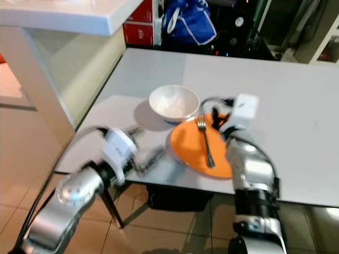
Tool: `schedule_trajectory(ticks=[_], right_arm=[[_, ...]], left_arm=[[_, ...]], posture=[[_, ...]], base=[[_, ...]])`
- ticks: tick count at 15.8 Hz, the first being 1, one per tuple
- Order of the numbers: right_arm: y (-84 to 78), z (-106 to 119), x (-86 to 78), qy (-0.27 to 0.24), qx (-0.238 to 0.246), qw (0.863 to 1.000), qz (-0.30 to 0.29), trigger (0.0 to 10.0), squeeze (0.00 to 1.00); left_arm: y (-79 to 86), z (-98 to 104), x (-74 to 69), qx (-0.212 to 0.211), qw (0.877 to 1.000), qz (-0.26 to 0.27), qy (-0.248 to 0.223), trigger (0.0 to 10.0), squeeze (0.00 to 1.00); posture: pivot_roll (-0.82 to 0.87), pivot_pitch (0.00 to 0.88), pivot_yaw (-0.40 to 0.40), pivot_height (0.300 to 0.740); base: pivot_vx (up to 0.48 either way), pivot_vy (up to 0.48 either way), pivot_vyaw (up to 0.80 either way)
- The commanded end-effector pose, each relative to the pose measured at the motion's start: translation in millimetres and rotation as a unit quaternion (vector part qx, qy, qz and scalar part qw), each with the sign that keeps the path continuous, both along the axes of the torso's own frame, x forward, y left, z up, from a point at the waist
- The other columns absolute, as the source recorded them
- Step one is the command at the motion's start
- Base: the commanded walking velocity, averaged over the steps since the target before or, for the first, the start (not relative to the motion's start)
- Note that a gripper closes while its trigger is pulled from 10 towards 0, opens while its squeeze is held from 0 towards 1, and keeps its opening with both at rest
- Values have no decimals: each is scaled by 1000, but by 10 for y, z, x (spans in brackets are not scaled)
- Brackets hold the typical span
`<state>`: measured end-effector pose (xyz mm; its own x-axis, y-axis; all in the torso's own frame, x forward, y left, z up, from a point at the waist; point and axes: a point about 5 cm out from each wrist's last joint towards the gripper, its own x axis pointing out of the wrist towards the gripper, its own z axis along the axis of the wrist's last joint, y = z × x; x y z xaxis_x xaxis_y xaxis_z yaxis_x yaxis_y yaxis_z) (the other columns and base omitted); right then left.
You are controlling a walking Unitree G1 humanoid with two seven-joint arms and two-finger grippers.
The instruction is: Setting the table
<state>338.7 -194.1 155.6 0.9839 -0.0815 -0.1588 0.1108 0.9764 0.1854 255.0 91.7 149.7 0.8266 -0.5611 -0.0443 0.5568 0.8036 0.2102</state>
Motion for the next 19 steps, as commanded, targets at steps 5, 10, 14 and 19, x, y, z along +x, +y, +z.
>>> schedule_trajectory(ticks=[5,10,14,19], right_arm=[[-51,373,-423,-61,-34,997,21,10000,0],[454,407,-752,-80,7,981,176,10000,0],[607,391,-795,-90,28,960,264,10000,0],[469,265,-597,-84,32,972,217,10000,0]], left_arm=[[191,199,106,1,994,100,-33,10000,0],[276,359,201,1,987,149,-64,10000,0],[433,444,244,14,976,197,-89,10000,0],[558,350,251,0,966,250,-70,10000,0]], posture=[[-52,0,1,740],[-29,0,11,740],[5,0,-12,740],[22,0,-38,740]], base=[[0,0,0],[0,0,423],[0,0,800],[0,0,800]])
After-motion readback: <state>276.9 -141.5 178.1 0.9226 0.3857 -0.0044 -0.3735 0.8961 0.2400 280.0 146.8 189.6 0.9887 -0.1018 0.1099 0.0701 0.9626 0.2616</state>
